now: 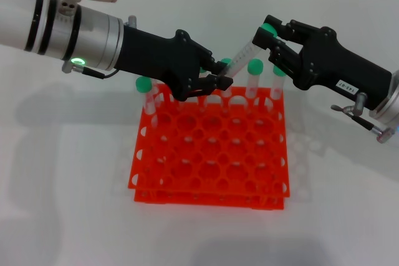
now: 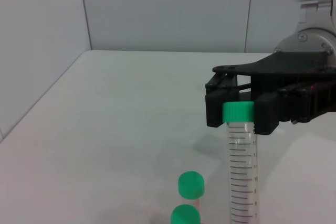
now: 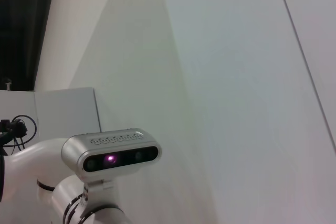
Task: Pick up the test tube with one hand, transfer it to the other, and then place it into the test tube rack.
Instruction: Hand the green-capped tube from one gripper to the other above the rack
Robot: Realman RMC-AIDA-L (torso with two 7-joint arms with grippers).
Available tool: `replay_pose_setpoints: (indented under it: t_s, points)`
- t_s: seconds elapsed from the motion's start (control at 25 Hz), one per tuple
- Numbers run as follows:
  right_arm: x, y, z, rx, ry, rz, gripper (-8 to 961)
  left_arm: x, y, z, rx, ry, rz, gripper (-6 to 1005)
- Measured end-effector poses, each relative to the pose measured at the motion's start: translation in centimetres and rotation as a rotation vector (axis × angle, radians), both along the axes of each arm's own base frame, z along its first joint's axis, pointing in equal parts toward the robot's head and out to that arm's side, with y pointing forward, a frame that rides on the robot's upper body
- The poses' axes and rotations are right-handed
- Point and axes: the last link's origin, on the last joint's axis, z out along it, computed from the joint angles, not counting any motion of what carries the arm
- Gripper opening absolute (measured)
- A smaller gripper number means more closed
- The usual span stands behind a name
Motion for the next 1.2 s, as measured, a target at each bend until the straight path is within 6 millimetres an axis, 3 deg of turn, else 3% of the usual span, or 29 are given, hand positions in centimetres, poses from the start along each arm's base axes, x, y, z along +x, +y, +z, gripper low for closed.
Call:
replay_pose_setpoints:
  t_s: [0.64, 0.84, 1.2]
  points:
    - [-0.1, 0.3, 0.3, 0.013, 0.009, -0.006, 258, 0.5, 0.2, 0.9, 0.005, 0.023, 0.062, 244]
    - [0.0, 0.3, 0.4, 0.015, 0.009, -0.004, 258, 0.8, 0.1, 2.2, 0.037, 0.038, 0.082, 478]
    - [0.5, 0.1, 1.2, -0.006, -0.003, 0.016, 258, 1.7, -2.8, 7.4, 0.146, 0.039, 0.115, 718]
